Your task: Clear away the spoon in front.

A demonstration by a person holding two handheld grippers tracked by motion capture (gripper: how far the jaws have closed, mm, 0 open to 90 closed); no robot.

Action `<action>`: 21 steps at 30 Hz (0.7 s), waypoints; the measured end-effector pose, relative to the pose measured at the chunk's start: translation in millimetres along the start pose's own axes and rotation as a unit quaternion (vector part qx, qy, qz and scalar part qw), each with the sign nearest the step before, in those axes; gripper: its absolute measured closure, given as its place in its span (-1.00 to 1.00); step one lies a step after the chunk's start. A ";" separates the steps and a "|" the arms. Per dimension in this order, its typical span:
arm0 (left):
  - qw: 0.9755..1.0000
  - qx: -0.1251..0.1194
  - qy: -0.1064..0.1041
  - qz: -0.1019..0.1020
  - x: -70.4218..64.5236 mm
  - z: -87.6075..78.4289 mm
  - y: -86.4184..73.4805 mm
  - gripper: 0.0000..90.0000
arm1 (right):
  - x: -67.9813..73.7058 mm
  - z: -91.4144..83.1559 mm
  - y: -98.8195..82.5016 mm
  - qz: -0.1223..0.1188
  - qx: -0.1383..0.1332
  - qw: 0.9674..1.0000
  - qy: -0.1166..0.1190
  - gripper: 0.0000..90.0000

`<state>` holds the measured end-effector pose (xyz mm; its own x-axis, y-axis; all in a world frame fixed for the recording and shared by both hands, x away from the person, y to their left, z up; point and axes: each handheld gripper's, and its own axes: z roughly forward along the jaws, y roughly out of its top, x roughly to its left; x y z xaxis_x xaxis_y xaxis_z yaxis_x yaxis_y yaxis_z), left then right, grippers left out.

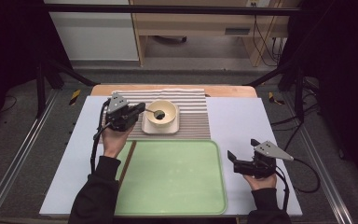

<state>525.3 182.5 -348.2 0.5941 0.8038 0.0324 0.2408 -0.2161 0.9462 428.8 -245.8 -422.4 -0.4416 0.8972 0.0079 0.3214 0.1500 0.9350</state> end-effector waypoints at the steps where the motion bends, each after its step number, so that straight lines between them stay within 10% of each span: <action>1: 1.000 0.000 -0.003 0.008 -2.3 -4.5 -0.2 0.96 | -0.2 0.0 0.0 -0.001 0.000 1.000 -0.001 -0.94; 21: 0.998 0.007 -0.052 0.045 -39.8 -56.7 -16.8 0.96 | 1.9 0.3 -0.1 -0.005 0.001 1.000 -0.001 -0.94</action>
<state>454.1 185.6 -347.2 0.6902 0.7189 0.0824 0.1928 -0.2925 0.9366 428.2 -244.0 -422.6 -0.4421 0.8970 -0.0019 0.3188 0.1591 0.9344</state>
